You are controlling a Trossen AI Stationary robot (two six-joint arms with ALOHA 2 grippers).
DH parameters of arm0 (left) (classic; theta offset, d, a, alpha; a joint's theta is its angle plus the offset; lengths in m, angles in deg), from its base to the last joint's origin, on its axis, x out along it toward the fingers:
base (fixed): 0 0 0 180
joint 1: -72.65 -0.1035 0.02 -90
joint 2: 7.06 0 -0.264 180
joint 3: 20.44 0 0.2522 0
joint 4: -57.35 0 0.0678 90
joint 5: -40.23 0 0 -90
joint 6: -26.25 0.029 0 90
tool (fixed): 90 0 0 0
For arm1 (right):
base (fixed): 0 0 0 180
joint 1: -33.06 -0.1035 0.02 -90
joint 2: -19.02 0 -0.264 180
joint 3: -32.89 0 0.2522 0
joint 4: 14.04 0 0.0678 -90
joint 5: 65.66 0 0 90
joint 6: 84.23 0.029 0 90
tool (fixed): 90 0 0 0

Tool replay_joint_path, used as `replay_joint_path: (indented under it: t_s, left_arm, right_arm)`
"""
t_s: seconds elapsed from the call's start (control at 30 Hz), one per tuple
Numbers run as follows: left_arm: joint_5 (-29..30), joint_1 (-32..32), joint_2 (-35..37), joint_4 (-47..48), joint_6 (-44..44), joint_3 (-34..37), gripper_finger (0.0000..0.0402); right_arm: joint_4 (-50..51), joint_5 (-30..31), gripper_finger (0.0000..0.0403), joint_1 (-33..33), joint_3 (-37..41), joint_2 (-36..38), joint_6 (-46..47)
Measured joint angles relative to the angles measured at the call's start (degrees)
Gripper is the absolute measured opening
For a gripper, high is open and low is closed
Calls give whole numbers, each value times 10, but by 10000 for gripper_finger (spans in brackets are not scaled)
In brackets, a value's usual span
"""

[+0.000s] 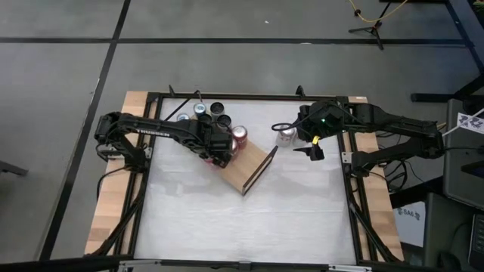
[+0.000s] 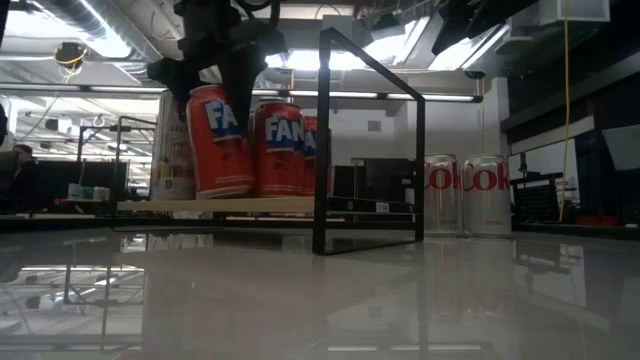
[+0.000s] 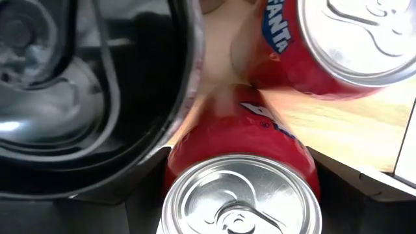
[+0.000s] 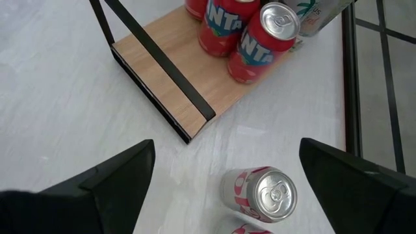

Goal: Place canned beverage on shelf
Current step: Put the red soda can aligned with the other red soda can on the shelf

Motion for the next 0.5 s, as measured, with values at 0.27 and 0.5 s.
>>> replay_joint_path:
  t_s: [0.27, 0.5]
  left_arm:
    - [2, 0, 0, 0, -8, 0, 285]
    - [2, 0, 0, 0, -8, 0, 285]
  right_arm:
    - [0, 0, 379, 0, 0, 0, 0]
    - [0, 0, 379, 0, 0, 0, 0]
